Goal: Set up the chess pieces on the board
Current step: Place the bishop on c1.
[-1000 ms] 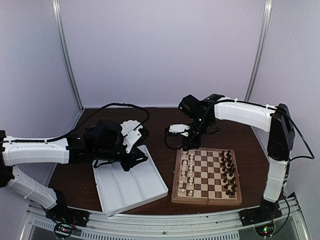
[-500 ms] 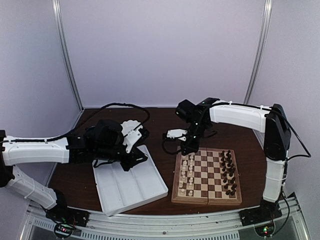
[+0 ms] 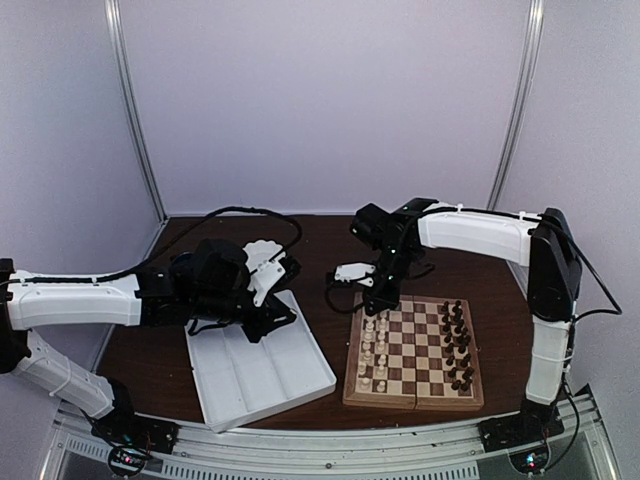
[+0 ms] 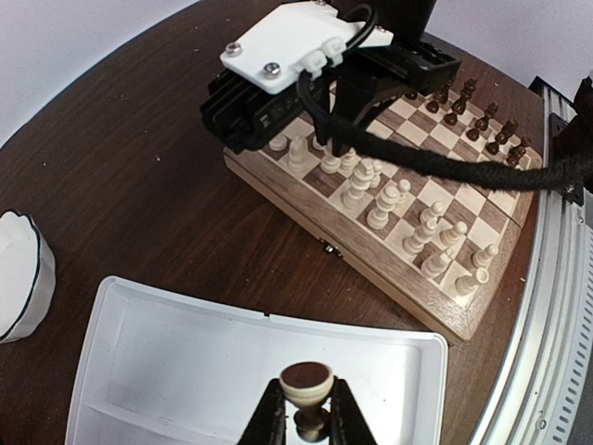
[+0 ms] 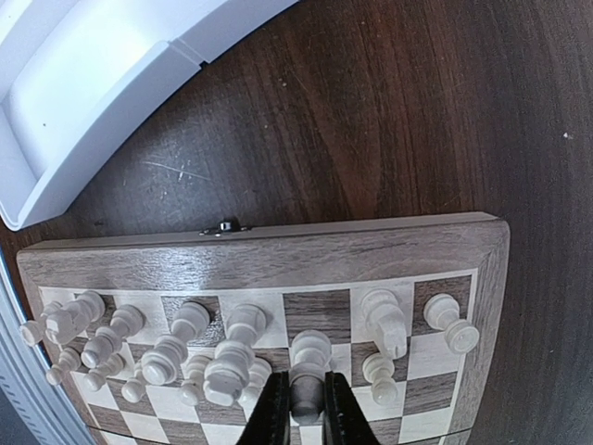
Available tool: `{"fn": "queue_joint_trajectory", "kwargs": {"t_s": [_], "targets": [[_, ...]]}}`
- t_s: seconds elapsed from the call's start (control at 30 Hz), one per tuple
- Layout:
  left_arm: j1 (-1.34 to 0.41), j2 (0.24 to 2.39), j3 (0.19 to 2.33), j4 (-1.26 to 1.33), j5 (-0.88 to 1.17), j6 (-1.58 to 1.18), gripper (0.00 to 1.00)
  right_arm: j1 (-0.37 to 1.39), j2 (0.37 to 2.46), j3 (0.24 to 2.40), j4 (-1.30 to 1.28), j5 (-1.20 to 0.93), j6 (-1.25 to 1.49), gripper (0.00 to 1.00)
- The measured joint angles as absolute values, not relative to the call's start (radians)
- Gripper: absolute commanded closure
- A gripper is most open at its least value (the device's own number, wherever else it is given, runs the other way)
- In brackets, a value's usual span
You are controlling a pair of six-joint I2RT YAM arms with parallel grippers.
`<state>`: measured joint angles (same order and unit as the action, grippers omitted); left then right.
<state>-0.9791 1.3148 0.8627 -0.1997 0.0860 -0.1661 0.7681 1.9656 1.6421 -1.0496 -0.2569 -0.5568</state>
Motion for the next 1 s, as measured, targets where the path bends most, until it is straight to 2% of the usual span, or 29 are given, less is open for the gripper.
{"fn": "queue_joint_trajectory", "kwargs": {"t_s": [0.57, 1.0], "targets": [[-0.979, 1.324, 0.863, -0.200, 0.086, -0.167, 0.93, 0.768, 1.983, 1.623, -1.041, -0.261, -0.566, 0.88], [-0.979, 1.334, 0.863, -0.199, 0.088, -0.167, 0.93, 0.768, 1.996, 1.623, -1.031, -0.261, -0.569, 0.84]]}}
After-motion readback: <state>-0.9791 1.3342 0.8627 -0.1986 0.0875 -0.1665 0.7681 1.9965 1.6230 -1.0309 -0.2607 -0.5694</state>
